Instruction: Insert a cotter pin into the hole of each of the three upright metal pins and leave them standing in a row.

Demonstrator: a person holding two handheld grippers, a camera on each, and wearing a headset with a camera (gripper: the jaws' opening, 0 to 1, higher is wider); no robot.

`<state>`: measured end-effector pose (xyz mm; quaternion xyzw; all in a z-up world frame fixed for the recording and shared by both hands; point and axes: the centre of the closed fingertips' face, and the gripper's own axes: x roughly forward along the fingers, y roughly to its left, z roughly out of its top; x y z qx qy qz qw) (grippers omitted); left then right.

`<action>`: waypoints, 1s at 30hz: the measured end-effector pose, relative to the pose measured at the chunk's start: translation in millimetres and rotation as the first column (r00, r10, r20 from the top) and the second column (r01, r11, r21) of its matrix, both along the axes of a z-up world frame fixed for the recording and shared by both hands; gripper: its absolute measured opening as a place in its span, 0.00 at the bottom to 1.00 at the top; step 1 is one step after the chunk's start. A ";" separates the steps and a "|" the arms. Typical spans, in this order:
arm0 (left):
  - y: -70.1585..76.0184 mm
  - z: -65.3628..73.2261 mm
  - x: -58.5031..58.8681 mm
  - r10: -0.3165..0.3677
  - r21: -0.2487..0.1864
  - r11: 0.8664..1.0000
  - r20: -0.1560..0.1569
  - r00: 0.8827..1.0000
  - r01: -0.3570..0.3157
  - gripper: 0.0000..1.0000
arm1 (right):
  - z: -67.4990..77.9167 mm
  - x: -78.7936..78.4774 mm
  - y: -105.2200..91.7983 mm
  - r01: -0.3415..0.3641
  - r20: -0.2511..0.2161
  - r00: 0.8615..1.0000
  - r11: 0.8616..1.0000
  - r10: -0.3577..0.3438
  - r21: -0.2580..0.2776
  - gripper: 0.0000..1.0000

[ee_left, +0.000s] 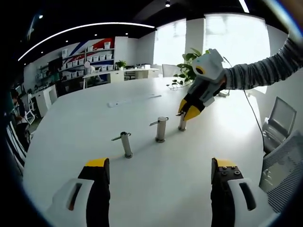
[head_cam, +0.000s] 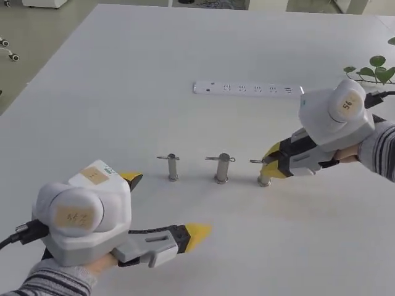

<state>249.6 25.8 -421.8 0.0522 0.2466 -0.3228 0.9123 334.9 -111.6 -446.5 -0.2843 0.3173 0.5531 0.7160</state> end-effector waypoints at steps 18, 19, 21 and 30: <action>4.1 4.6 -1.2 0.002 -0.006 1.000 -0.006 1.000 -0.002 0.90 | -1.9 3.3 -4.6 -0.030 -0.056 0.998 1.000 0.030 -0.005 0.09; 3.8 4.8 -1.6 0.000 -0.003 1.000 -0.006 1.000 0.000 0.90 | -1.8 3.1 -4.5 -0.033 -0.054 0.998 0.999 0.032 -0.004 0.09; 3.7 5.1 -2.1 -0.004 0.001 1.000 -0.006 1.000 0.004 0.90 | -1.6 2.9 -4.4 -0.035 -0.051 0.998 0.999 0.035 -0.002 0.09; 4.8 5.0 -3.2 -0.011 0.000 1.000 -0.019 1.000 0.011 0.94 | -0.7 2.1 -3.9 -0.063 -0.020 0.998 0.998 0.063 -0.002 0.16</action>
